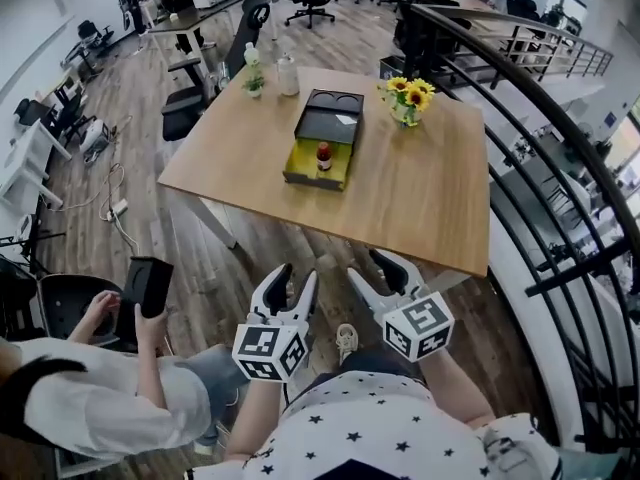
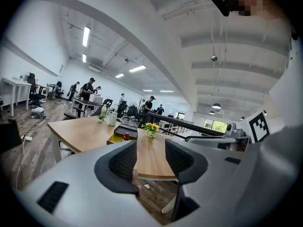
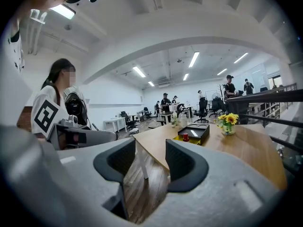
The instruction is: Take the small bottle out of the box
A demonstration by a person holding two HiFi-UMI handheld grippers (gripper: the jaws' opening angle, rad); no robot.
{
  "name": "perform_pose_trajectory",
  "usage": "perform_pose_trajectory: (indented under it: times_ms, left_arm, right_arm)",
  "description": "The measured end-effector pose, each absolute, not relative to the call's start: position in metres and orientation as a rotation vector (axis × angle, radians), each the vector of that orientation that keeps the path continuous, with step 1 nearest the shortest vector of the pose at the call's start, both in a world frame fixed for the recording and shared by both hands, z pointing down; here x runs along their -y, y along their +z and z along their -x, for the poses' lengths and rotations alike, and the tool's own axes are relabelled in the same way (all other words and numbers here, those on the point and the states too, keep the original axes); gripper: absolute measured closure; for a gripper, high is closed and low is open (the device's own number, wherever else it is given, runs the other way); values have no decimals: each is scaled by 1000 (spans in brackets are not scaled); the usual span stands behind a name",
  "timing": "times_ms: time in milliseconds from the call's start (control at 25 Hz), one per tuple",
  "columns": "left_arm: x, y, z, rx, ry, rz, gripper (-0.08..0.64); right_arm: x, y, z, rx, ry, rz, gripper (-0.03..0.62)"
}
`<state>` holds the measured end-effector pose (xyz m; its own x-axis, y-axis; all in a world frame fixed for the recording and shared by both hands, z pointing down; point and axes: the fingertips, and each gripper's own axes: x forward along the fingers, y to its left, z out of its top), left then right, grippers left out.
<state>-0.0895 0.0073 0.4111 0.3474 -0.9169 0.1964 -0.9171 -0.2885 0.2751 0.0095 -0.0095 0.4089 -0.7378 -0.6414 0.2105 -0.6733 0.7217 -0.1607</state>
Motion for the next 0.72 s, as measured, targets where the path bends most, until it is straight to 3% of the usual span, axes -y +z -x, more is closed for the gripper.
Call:
perform_pose_trajectory:
  times_ms: [720]
  left_arm:
    - [139,420,98,1710,-18,-2218,387]
  right_arm:
    - [160,414,-5,2814,310,-979,410]
